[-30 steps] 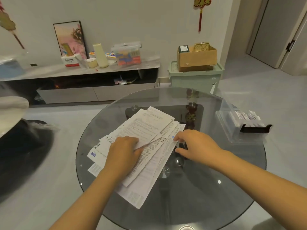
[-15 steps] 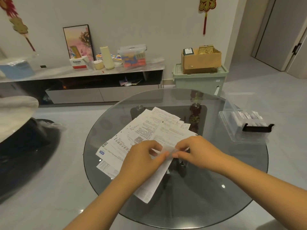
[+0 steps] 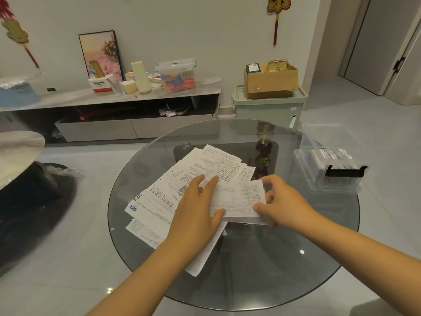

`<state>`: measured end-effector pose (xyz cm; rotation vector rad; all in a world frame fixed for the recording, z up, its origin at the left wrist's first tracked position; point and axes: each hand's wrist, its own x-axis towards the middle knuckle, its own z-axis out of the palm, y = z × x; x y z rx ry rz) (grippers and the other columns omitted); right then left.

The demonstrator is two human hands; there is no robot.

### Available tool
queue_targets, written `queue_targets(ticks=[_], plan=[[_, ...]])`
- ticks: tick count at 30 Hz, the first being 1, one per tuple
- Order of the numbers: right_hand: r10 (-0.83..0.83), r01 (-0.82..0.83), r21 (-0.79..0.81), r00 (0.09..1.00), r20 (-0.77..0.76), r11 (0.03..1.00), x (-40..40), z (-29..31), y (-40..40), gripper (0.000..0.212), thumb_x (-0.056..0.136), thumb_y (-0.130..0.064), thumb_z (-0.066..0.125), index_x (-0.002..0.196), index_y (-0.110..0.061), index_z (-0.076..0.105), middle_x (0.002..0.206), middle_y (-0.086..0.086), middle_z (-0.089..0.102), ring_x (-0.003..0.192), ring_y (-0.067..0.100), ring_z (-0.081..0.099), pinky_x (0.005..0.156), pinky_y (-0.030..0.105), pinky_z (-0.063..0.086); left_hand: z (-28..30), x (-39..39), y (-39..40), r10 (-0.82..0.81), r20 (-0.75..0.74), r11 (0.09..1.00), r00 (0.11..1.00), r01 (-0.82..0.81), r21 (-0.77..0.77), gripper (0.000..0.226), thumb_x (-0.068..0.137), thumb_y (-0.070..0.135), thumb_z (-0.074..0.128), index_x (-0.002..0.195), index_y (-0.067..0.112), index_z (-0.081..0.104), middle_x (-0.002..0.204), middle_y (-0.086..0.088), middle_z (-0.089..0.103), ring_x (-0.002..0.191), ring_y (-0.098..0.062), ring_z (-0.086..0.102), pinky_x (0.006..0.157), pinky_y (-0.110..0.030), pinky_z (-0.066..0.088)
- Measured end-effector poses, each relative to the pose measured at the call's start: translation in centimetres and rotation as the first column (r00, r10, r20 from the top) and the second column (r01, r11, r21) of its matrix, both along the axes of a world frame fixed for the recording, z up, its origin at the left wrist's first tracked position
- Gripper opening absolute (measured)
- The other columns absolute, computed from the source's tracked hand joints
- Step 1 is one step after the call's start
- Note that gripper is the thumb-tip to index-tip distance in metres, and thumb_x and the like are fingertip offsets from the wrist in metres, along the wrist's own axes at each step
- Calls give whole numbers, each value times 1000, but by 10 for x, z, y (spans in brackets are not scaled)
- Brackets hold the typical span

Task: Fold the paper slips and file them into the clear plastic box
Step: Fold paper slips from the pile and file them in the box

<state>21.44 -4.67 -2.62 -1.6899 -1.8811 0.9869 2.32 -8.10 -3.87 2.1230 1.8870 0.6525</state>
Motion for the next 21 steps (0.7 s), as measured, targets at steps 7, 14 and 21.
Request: queue_targets(ticks=[7,14,21], plan=[[33,-38,93,998,52,995,7,-1,2,68,84,-10,63,137,-34,29,77,-8,56,63,5,55,51,12,43,-13,16,4,-158,-165,951,973,195,241,24,88,31,52,101,22,69,114,-1,58,103,-25,55,83,-37,42],[90,-91,-7,961,261,996,12,2,5,31,90,-17,54,119,-22,63,103,-6,63,82,7,52,73,18,40,-26,22,-1,-321,-289,941,902,338,6,55,84,53,32,121,25,60,123,0,59,108,-23,53,88,-39,44],[173,-164,-246,985,14,955,25,12,-3,21,85,-9,61,102,-15,71,84,2,73,62,6,61,49,17,41,-21,15,-4,-340,-279,939,898,343,-39,76,74,74,29,134,31,48,135,8,47,122,-13,39,101,-29,35]])
